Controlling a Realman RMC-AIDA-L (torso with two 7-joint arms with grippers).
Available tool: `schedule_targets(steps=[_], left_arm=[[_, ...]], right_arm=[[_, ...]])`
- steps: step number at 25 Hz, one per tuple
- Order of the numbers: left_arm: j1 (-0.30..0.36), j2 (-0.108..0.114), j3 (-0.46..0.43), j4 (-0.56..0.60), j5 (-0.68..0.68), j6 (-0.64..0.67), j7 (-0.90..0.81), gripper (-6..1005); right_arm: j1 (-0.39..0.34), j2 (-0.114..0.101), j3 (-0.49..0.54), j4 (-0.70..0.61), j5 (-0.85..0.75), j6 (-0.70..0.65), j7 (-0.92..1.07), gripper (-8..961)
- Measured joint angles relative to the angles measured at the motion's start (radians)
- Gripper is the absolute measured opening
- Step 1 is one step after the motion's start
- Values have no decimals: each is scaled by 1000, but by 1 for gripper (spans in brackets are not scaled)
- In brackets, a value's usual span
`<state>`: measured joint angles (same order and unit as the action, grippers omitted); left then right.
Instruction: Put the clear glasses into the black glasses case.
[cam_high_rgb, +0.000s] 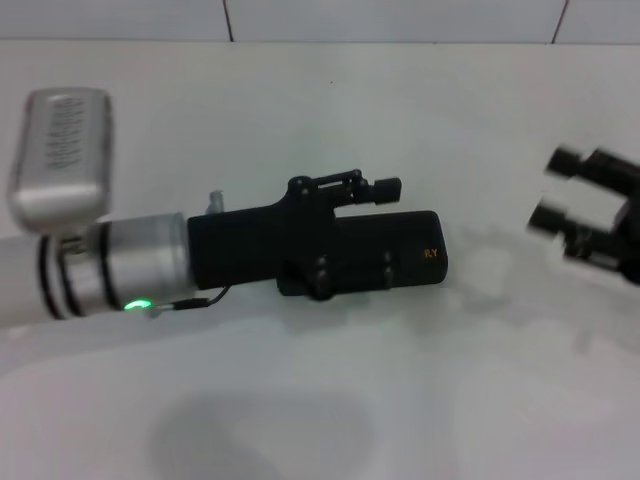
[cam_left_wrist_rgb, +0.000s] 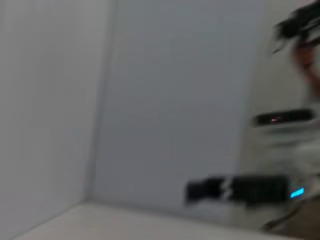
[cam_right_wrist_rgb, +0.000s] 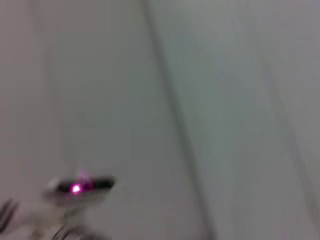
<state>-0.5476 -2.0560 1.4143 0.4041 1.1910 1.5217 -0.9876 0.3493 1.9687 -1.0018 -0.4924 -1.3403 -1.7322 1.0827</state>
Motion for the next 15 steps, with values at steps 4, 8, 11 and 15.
schedule_targets(steps=[4, 8, 11, 15], left_arm=[[37, 23, 0, 27, 5, 101, 7, 719], [90, 35, 0, 53, 9, 128, 28, 723], [116, 36, 0, 59, 9, 134, 60, 720], [127, 34, 0, 59, 9, 140, 79, 717]], right_arm=[[24, 8, 0, -69, -112, -47, 14, 678], [39, 32, 0, -100, -180, -51, -16, 788], [51, 42, -3, -104, -212, -51, -53, 843], [64, 43, -8, -101, -218, -47, -64, 843]])
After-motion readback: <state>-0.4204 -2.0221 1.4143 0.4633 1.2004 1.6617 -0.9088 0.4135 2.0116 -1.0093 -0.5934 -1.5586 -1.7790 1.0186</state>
